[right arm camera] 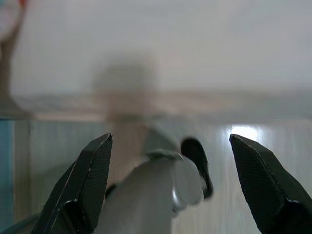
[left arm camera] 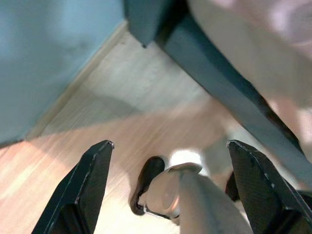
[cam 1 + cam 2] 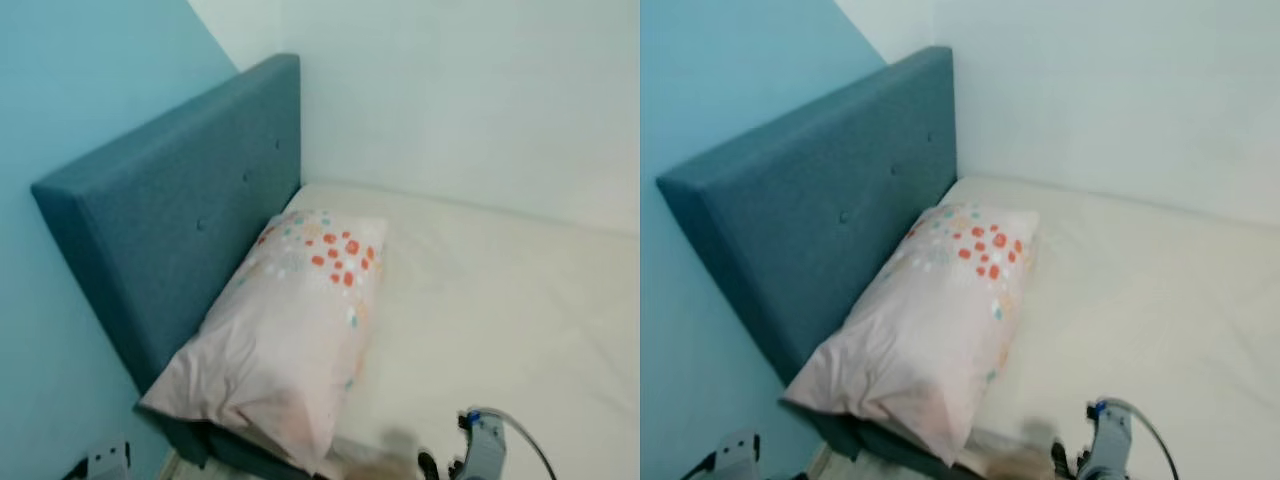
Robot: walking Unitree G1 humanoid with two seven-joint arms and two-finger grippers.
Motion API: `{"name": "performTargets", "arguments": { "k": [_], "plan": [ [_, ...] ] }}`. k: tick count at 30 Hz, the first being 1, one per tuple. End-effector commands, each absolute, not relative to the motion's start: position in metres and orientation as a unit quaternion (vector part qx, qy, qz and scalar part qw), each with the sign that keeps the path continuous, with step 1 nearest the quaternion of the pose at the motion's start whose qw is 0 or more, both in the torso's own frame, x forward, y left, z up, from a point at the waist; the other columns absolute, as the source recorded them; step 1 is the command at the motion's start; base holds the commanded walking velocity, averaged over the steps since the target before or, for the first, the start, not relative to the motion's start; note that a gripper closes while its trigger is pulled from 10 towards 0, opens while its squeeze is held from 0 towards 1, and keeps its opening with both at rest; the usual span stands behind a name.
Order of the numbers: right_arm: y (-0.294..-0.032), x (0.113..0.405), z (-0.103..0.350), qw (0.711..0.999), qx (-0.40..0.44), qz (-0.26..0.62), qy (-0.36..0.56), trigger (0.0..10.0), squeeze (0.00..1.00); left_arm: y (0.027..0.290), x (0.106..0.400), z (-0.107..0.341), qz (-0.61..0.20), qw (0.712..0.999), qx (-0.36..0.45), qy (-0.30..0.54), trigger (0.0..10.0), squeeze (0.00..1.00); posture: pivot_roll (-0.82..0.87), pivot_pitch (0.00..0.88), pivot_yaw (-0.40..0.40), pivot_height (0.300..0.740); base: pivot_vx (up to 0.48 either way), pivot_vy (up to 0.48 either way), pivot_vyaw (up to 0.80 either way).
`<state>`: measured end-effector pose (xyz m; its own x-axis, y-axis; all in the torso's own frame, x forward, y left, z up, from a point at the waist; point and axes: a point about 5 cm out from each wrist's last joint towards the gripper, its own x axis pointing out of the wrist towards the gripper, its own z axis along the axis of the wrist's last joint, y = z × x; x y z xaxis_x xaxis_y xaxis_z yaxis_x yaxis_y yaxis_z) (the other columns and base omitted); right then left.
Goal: Clean up the room
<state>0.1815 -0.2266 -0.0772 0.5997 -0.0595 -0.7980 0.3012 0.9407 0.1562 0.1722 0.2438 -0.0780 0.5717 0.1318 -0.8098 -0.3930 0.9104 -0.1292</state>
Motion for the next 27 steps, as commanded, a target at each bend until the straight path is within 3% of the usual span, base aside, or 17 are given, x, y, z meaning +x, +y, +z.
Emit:
{"name": "performTargets", "arguments": {
  "k": [1, 15, 22, 27],
  "plan": [
    [-0.225, 0.175, -0.081, 0.877, 0.128, -0.101, 0.453, 10.0, 0.00, 0.239, 0.175, -0.078, 0.140, 0.875, -0.142, 0.442, 10.0, 0.00, 0.05, 0.000, -0.045, 0.724, -0.480, 0.000, 0.00],
    [-0.219, 0.149, -0.094, 0.857, 0.095, -0.101, 0.496, 10.0, 0.00, 0.237, 0.177, -0.077, 0.105, 0.885, -0.086, 0.446, 10.0, 0.00, 0.05, 0.000, -0.028, 0.740, 0.000, 0.000, 0.00],
    [-0.223, 0.136, -0.098, 0.843, 0.088, -0.117, 0.518, 10.0, 0.00, 0.238, 0.176, -0.078, 0.104, 0.883, -0.070, 0.452, 10.0, 0.00, 0.05, 0.000, -0.026, 0.740, 0.000, 0.000, -0.74],
    [-0.229, 0.130, -0.099, 0.841, 0.087, -0.124, 0.519, 10.0, 0.00, 0.238, 0.174, -0.079, 0.105, 0.880, -0.051, 0.461, 10.0, 0.00, 0.05, 0.000, -0.026, 0.740, 0.000, -0.192, 0.00]
  ]
}}
